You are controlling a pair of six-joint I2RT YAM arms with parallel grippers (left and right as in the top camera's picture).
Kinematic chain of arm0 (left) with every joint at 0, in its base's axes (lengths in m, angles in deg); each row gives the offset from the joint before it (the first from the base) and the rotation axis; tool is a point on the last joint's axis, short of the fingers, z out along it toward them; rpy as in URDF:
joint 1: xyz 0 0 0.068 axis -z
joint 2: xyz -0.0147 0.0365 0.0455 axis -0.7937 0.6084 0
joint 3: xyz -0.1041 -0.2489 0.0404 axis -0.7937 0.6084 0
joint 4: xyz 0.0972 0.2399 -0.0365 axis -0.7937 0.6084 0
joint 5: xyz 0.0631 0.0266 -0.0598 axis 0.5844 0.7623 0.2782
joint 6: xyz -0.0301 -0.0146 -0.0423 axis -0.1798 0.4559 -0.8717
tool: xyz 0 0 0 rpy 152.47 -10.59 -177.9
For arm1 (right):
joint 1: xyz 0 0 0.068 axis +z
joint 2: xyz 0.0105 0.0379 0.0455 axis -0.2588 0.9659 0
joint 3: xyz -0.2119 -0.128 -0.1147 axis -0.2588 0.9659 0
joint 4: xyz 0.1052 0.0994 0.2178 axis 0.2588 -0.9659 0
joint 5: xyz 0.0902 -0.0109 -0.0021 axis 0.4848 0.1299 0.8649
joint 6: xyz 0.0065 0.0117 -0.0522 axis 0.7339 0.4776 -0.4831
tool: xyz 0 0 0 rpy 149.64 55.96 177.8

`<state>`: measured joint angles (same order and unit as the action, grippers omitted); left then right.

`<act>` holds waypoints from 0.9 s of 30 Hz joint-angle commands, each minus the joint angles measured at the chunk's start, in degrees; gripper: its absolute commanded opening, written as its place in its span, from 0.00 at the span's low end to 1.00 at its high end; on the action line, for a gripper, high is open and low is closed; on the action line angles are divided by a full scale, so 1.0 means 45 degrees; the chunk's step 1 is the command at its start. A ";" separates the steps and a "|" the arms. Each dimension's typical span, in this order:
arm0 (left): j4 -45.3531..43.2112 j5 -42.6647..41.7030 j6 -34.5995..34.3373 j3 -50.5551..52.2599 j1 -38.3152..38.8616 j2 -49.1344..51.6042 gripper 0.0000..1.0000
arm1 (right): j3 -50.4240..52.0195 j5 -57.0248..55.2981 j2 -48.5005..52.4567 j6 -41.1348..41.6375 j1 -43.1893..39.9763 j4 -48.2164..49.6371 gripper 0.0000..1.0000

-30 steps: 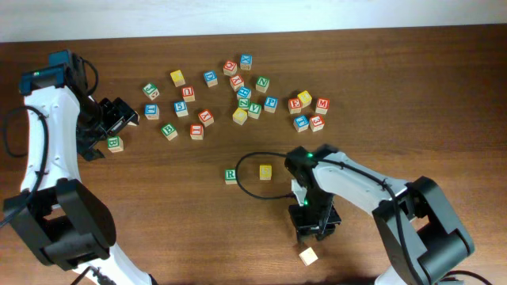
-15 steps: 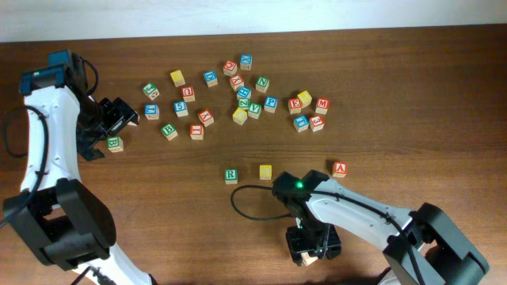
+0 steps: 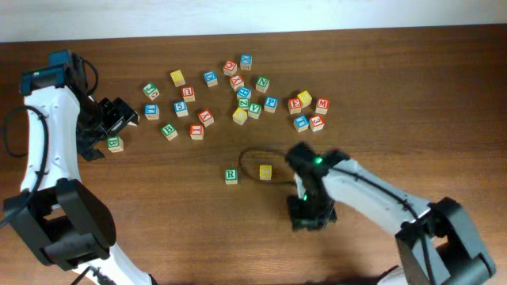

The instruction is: Spell out RSS

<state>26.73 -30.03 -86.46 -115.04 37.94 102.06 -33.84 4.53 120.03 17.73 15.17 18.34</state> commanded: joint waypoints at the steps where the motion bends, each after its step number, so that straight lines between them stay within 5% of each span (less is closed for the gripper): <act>1: 0.0005 0.0010 -0.0121 -0.0131 -0.0044 -0.0272 0.99 | -0.0797 0.1132 -0.0058 -0.0816 -0.1705 0.1297 0.19; 4: 0.0005 0.0010 -0.0121 -0.0131 -0.0049 -0.0272 0.99 | -0.0787 0.4522 0.0228 -0.0879 -0.3157 0.3172 0.19; 9: 0.0005 0.0010 -0.0121 -0.0131 -0.0044 -0.0272 0.99 | -0.0733 0.8315 0.1205 -0.1962 -0.2793 -0.0384 0.23; 12: 0.0010 0.0010 -0.0121 -0.0131 -0.0044 -0.0272 0.99 | -0.0583 0.9029 0.1205 -0.1753 -0.2861 -0.1375 0.24; 15: 0.0005 0.0010 -0.0121 -0.0131 -0.0049 -0.0272 0.99 | 0.1613 0.9029 0.1214 -0.0053 -0.2895 0.0670 0.25; 16: 0.0005 0.0010 -0.0121 -0.0131 -0.0044 -0.0272 0.99 | 0.2516 0.9020 0.1219 0.1132 -0.3211 0.2006 0.31; 17: 0.0005 0.0010 -0.0121 -0.0131 -0.0044 -0.0272 0.99 | 0.2837 0.9015 0.1219 0.1404 -0.3662 0.2579 0.58; 19: 0.0005 0.0010 -0.0121 -0.0131 -0.0044 -0.0272 0.99 | 0.2652 0.8811 0.1200 0.0991 -0.4682 0.2686 0.83; 20: 0.0005 0.0010 -0.0121 -0.0131 -0.0044 -0.0272 0.99 | 0.2249 0.7830 0.1200 0.0588 -0.5051 0.2414 0.87; 24: 0.0005 0.0010 -0.0121 -0.0131 -0.0044 -0.0272 0.99 | -0.1724 0.2822 0.0063 -0.1443 -0.5192 -0.2579 0.90; 27: 0.0005 0.0010 -0.0121 -0.0131 -0.0044 -0.0272 0.99 | -0.2851 -0.0695 -0.1428 -0.2103 -0.3798 -0.3502 0.91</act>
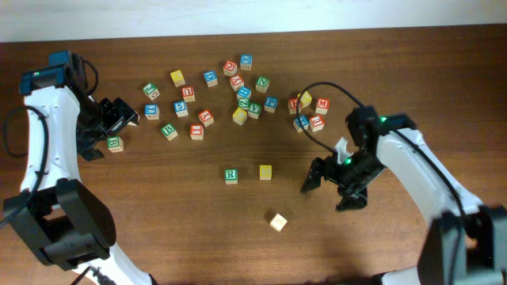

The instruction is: Spell out RSS

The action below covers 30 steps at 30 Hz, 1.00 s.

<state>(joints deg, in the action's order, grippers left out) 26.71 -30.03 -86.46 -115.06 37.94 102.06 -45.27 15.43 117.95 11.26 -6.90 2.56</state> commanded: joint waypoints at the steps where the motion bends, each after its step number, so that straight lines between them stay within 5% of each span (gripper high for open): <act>1: 0.0010 0.0010 -0.0121 -0.0126 -0.0044 -0.0272 0.99 | -0.0311 -0.4376 -0.1190 -0.0651 0.2273 0.0053 0.92; 5: 0.0010 0.0010 -0.0121 -0.0126 -0.0044 -0.0272 0.99 | -0.0291 -0.7121 -0.0117 -0.0364 0.7524 0.1938 0.94; 10: 0.0010 0.0010 -0.0121 -0.0126 -0.0044 -0.0272 0.99 | -0.0291 -0.7096 0.1909 -0.0811 0.9452 0.2871 0.92; 18: 0.0010 0.0010 -0.0121 -0.0126 -0.0044 -0.0272 0.99 | -0.0291 -0.7019 0.3036 -0.0782 0.9437 0.3327 0.34; 21: 0.0010 0.0010 -0.0121 -0.0126 -0.0044 -0.0272 0.99 | -0.0291 -0.6173 0.3036 -0.0797 0.8903 0.3434 0.24; 25: 0.0010 0.0010 -0.0121 -0.0126 -0.0049 -0.0272 0.99 | -0.0291 -0.4483 0.3036 -0.1190 0.7057 0.3449 0.24; 30: 0.0015 0.0010 -0.0121 -0.0126 -0.0044 -0.0272 0.99 | -0.0291 0.0389 0.3036 -0.3929 0.3750 0.4444 0.24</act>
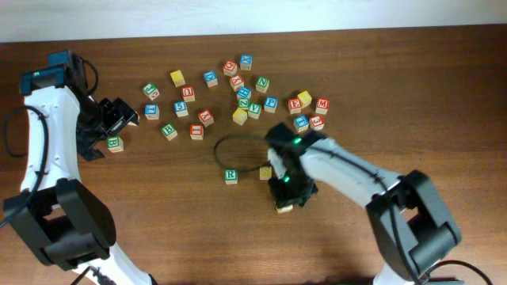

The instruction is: Spell out RSS

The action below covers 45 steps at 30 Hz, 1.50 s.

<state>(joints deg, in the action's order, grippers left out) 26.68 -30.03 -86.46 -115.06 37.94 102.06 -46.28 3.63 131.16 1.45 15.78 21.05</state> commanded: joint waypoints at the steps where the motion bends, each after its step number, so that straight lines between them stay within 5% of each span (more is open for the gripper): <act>1: 0.0015 0.0010 -0.0121 -0.0126 -0.0049 -0.0272 0.99 | -0.0068 0.4362 0.0102 -0.2409 -0.2079 0.0452 0.24; 5: 0.0015 0.0010 -0.0121 -0.0126 -0.0044 -0.0272 0.99 | 0.0432 0.6625 0.0102 -0.3468 -0.4284 0.1064 0.25; 10: 0.0015 0.0010 -0.0121 -0.0126 -0.0044 -0.0272 0.99 | 0.2200 0.7125 0.0772 -0.2273 -0.5071 0.3784 0.25; 13: 0.0015 0.0010 -0.0121 -0.0126 -0.0049 -0.0272 0.99 | 0.2191 0.6300 0.0991 -0.2263 -0.5484 0.3793 0.47; 18: 0.0015 0.0010 -0.0121 -0.0126 -0.0044 -0.0272 0.99 | -0.0481 0.5838 0.0831 -0.3759 -0.6649 -0.0340 0.59; 23: 0.0015 0.0010 -0.0121 -0.0126 -0.0044 -0.0272 0.99 | -0.3910 0.5824 -0.1316 -0.4770 -0.6407 -0.5600 0.60; 25: 0.0019 0.0010 -0.0121 -0.0126 -0.0049 -0.0272 0.99 | -0.3852 0.4959 -0.2560 -0.3725 -0.6363 -0.6125 0.60; 28: 0.0015 0.0010 -0.0121 -0.0126 -0.0049 -0.0272 0.99 | -0.3507 -0.0534 -0.4682 0.1049 -0.5153 -0.6042 0.62; 29: 0.0015 0.0010 -0.0121 -0.0126 -0.0044 -0.0272 0.99 | -0.3167 -0.1695 -0.4959 0.2438 -0.4420 -0.5969 0.61; 32: 0.0015 0.0010 -0.0121 -0.0126 -0.0049 -0.0272 0.99 | -0.0918 -0.2176 -0.4838 0.4323 -0.2011 -0.3827 0.35; 34: 0.0015 0.0010 -0.0121 -0.0126 -0.0044 -0.0272 0.99 | 0.0845 -0.2118 -0.4517 0.5513 -0.1413 -0.2477 0.08; 35: 0.0015 0.0010 -0.0121 -0.0126 -0.0044 -0.0272 0.99 | 0.1817 -0.1967 -0.4279 0.6023 -0.1418 -0.1549 0.04; 45: 0.0015 0.0010 -0.0121 -0.0126 -0.0049 -0.0272 0.99 | 0.3376 -0.0908 -0.1307 0.6683 -0.1418 0.3332 0.04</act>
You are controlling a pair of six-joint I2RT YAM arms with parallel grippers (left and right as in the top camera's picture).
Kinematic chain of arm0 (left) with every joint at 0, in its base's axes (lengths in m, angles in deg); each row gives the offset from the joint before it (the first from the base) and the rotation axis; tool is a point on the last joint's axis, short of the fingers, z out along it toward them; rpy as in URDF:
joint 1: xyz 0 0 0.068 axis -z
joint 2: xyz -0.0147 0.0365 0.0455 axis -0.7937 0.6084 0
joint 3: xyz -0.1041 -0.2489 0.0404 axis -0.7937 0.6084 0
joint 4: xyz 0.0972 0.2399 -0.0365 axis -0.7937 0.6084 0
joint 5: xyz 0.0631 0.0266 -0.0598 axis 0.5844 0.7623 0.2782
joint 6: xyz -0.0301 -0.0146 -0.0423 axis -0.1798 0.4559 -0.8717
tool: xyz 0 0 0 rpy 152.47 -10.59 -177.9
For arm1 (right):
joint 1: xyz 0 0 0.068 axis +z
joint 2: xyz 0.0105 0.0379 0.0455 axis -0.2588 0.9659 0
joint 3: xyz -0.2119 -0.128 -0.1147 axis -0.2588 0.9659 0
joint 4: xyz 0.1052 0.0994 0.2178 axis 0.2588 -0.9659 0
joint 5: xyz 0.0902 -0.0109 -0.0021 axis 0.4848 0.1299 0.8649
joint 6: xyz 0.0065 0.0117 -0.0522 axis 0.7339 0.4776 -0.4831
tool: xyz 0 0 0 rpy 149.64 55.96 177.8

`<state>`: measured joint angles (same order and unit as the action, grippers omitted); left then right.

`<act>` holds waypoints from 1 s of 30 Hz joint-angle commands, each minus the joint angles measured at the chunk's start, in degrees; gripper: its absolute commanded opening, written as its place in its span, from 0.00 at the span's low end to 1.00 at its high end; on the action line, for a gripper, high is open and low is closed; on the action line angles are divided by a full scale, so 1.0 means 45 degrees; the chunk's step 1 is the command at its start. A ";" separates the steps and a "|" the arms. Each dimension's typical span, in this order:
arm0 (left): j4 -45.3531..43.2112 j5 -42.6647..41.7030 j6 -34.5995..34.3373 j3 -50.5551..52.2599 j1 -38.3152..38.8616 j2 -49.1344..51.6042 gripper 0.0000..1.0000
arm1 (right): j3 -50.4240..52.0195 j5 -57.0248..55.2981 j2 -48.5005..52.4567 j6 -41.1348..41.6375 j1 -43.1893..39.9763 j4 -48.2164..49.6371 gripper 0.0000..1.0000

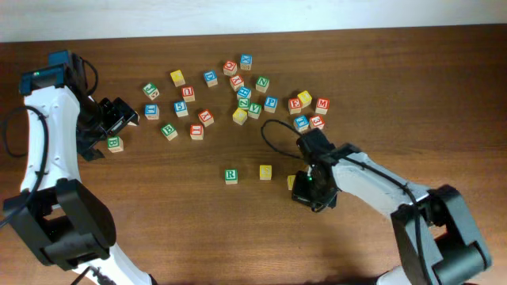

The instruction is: Spell out RSS

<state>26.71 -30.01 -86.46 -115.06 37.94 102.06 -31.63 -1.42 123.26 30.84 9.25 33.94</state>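
Note:
A green R block (pixel 230 176) lies at mid-table, and a yellow block (pixel 265 172) sits just right of it. A second yellow block (pixel 291 182) shows a short gap further right, level with that row. It sits at the left edge of my right gripper (pixel 306 190), which covers part of it and looks shut on it. My left gripper (pixel 120 115) hangs open at the far left, just above a green block (pixel 115 143), with nothing between its fingers.
Several loose letter blocks are scattered across the back of the table, from a yellow one (pixel 177 77) to a red M (pixel 322 104). A black cable (pixel 273 131) loops from the right wrist over the table.
My right gripper has moved up and right. The second yellow block was under it lower on the table. It now sits beside the first yellow block, in line with the R.
First my right gripper was low on the table, right of the R and yellow block. Then it stood further right and a yellow block lay alone in front. It came down over that block, and now holds it at the row's right end. The left arm stayed still.

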 commanded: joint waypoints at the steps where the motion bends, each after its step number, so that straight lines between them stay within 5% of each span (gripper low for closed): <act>1: 0.0010 0.0005 -0.0121 -0.0126 -0.0044 -0.0272 0.99 | 0.0121 0.0364 0.0495 0.0151 0.0034 0.0699 0.04; 13: 0.0010 0.0005 -0.0121 -0.0126 -0.0044 -0.0272 0.99 | 0.0121 -0.3157 0.0495 -0.0670 0.0000 0.1617 0.04; 23: 0.0010 0.0005 -0.0121 -0.0126 -0.0044 -0.0272 0.99 | 0.0112 -0.3657 0.0495 -0.1443 0.0000 0.4707 0.04; 30: 0.0010 0.0005 -0.0121 -0.0126 -0.0044 -0.0272 0.99 | 0.0107 -0.1787 0.0495 -0.1423 0.0000 0.4838 0.04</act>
<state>26.73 -30.03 -86.46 -115.06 37.94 102.06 -31.44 -12.17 125.04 24.57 9.42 55.71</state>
